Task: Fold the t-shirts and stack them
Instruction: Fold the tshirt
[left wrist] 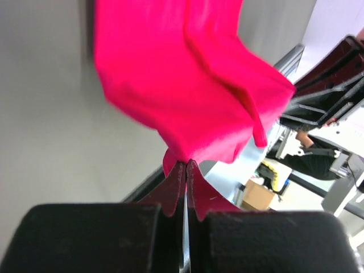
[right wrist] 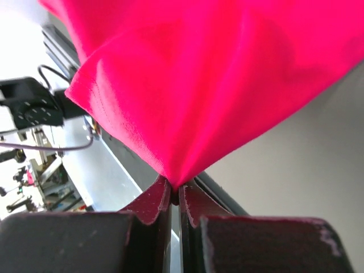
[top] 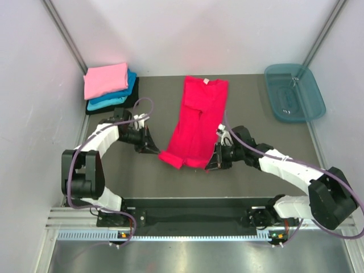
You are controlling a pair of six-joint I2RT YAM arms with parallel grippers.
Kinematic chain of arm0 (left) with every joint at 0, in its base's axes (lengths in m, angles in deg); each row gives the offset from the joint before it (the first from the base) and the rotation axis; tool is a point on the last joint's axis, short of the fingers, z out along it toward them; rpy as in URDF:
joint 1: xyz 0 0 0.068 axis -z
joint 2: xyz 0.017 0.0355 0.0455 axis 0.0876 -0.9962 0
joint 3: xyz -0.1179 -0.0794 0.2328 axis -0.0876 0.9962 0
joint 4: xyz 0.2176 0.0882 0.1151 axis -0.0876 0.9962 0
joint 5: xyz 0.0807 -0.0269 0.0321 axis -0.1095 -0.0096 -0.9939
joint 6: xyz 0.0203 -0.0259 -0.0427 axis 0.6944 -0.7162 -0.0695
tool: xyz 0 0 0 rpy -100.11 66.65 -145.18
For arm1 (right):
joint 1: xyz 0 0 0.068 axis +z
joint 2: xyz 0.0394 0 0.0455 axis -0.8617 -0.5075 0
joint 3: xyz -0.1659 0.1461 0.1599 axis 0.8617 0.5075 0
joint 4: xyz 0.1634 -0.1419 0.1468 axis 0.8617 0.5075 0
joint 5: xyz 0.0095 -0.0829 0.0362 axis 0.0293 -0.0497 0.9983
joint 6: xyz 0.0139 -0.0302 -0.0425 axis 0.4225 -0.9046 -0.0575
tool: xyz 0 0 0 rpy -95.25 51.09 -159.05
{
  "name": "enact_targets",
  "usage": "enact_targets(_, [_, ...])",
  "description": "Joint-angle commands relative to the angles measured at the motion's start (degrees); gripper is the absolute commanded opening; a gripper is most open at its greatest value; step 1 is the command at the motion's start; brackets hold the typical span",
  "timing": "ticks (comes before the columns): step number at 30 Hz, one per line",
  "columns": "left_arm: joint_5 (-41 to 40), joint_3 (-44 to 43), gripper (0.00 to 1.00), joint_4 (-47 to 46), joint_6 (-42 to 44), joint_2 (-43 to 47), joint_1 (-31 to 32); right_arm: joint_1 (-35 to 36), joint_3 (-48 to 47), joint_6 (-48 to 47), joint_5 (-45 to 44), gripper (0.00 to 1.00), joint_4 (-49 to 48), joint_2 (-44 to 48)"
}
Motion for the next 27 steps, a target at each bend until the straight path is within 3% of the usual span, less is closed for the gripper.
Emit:
enact_targets(1, [2.1, -7.1, 0.00, -2.8, 0.2, -3.4, 2.0, -2.9, -4.9, -4.0, 2.0, 0.00, 1.1, 0.0])
enact_targets(18, [1.1, -40.6, 0.00, -7.0, -0.5, -28.3, 6.5, -15.6, -10.8, -6.8, 2.1, 0.00, -3.5, -8.6])
enact_targets(27, [1.0, -51.3, 0.00, -10.0, -3.2, -37.6, 7.6, -20.4, -17.2, -7.6, 2.4, 0.00, -9.6, -17.8])
